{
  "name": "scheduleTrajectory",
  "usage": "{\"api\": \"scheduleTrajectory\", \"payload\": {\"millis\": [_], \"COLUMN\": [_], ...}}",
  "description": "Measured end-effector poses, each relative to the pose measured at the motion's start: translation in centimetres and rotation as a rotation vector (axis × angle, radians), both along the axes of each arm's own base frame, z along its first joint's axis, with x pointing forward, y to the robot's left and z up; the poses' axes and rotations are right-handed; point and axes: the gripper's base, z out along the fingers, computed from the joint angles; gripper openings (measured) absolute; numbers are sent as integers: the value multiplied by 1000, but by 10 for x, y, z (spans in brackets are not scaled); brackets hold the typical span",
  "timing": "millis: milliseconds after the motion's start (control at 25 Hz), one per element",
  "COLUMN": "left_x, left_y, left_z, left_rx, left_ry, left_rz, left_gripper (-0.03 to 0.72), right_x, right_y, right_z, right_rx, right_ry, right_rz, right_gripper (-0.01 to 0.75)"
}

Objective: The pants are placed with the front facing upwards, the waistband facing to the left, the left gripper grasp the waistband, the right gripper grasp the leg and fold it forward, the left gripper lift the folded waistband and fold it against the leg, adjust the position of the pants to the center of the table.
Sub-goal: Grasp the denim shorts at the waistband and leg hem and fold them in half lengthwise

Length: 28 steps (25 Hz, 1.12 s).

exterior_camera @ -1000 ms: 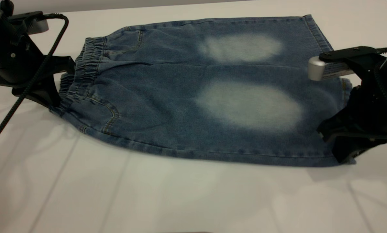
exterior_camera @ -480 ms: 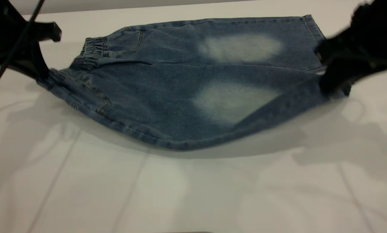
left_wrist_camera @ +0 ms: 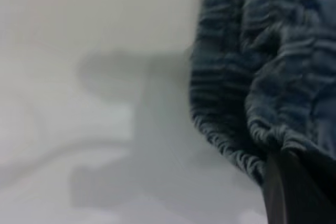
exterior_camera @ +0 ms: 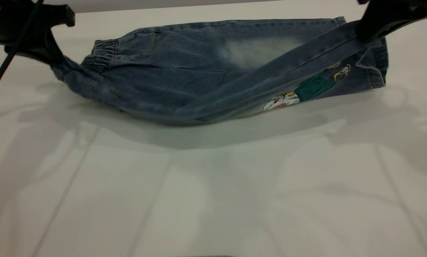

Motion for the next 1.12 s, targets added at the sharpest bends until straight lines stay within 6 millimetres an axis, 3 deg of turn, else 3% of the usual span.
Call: {"api": "scheduleTrajectory", "payload": {"millis": [360, 760, 920, 1120], "left_x": [22, 31, 39, 57], "left_y": [-12, -14, -15, -16], "left_z": [28, 36, 32, 12], "left_rx": [-12, -17, -15, -11], "left_ry": [-109, -227, -266, -280], "left_rz": [-25, -15, -9, -2], "left_gripper": [36, 36, 36, 36], "right_x": [36, 78, 88, 96], "right_y": [-5, -1, -2, -5], "right_z": [-19, -38, -40, -40], "right_rx": [-20, -20, -25, -42], "right_ry": [8, -4, -30, -107], "right_rz": [6, 3, -7, -45], "right_gripper": [32, 32, 32, 32]}}
